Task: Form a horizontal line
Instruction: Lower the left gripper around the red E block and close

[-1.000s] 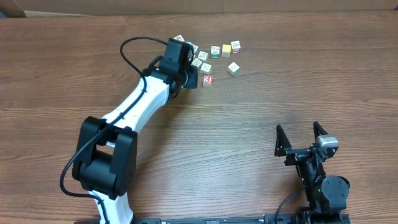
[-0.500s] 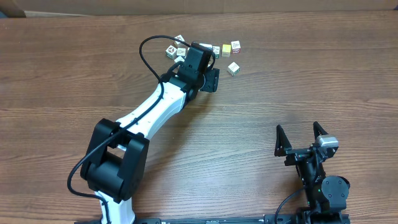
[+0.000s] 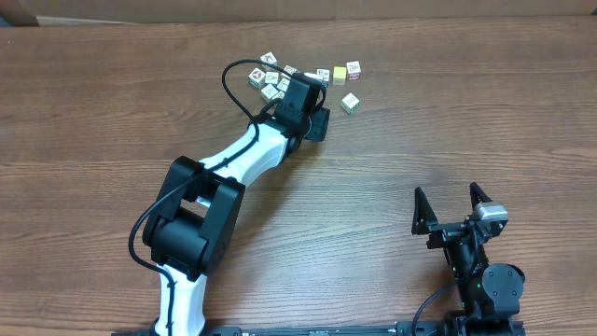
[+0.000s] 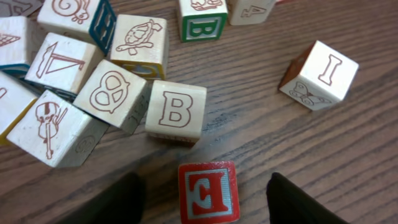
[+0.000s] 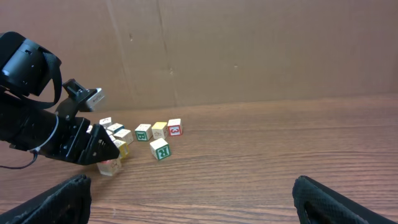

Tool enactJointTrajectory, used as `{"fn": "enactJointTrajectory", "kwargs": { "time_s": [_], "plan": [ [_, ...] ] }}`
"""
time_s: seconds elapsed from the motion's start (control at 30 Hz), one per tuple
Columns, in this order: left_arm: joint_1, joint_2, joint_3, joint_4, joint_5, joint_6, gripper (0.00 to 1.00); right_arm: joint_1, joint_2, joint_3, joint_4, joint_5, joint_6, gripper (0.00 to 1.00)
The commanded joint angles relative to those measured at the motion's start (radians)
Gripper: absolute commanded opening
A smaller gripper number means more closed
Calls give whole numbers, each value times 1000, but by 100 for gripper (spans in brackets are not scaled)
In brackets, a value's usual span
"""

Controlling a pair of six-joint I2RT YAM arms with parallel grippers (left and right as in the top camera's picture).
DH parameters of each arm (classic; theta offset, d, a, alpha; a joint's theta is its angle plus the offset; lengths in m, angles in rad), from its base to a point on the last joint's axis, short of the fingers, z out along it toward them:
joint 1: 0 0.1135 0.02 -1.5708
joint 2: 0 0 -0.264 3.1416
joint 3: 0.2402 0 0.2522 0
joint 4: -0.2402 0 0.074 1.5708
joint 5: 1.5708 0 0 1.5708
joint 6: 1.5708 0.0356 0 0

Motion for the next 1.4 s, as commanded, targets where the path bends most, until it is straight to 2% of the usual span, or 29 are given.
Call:
{"fn": "enactJointTrajectory", "kwargs": {
  "time_s": [0.0, 0.33, 0.7, 0.8, 0.9, 1.07, 1.2, 1.37],
  "plan": [
    [-10, 13, 16, 5, -13, 21, 45, -5, -8, -10, 3, 9, -7, 100],
    [-14, 47, 16, 37, -14, 21, 49, -5, -8, -10, 3, 9, -7, 100],
    [-14, 57, 15, 40, -21, 21, 45, -5, -8, -10, 3, 9, -7, 100],
    [-14, 82, 15, 64, -28, 21, 51, -5, -8, -10, 3, 9, -7, 100],
    [-14, 92, 15, 77, -28, 21, 51, -5, -8, -10, 3, 9, -7, 100],
    [-14, 92, 15, 93, -29, 21, 45, -5, -8, -10, 3, 9, -7, 100],
    [-14, 89, 16, 96, -36, 21, 35, -5, -8, -10, 3, 9, -7, 100],
    [-14, 64, 16, 92, -69, 16, 33, -5, -8, -10, 3, 9, -7, 100]
  ]
}}
